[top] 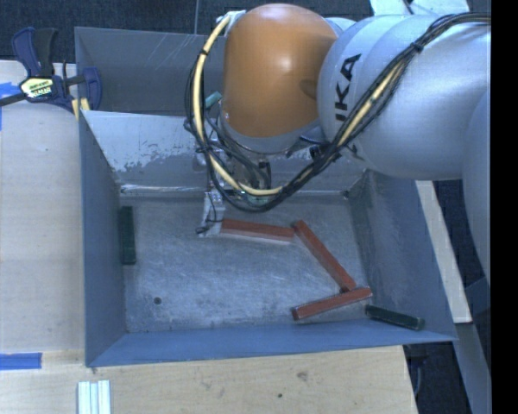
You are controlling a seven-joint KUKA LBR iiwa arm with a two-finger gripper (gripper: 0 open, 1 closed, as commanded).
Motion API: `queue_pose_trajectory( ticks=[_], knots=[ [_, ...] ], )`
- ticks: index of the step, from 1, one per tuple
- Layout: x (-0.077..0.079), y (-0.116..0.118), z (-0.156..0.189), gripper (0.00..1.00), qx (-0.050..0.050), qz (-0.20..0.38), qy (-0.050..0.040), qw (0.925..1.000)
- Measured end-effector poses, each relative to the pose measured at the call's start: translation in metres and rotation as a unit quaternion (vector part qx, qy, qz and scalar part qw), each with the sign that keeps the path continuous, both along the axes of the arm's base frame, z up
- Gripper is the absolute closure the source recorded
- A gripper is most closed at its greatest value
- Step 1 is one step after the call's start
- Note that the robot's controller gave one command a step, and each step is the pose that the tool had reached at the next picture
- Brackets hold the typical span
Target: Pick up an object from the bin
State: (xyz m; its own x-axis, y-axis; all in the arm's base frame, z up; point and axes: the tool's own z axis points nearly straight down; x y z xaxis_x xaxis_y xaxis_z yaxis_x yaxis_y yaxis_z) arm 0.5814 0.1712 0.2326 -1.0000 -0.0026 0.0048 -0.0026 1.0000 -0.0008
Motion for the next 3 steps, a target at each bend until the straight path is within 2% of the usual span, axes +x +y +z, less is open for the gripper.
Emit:
queue_pose_trajectory(
  ticks=[1, 2, 3],
  knots=[
    [0.037, -0.088, -0.084, 0.00, 0.000, 0.168, -0.0011, 0.9857],
    [0.002, -0.102, -0.122, 0.00, 0.001, 0.144, -0.0007, 0.9896],
    [0.028, -0.177, -0.163, 0.00, 0.000, 0.142, -0.0050, 0.9898]
  ],
)
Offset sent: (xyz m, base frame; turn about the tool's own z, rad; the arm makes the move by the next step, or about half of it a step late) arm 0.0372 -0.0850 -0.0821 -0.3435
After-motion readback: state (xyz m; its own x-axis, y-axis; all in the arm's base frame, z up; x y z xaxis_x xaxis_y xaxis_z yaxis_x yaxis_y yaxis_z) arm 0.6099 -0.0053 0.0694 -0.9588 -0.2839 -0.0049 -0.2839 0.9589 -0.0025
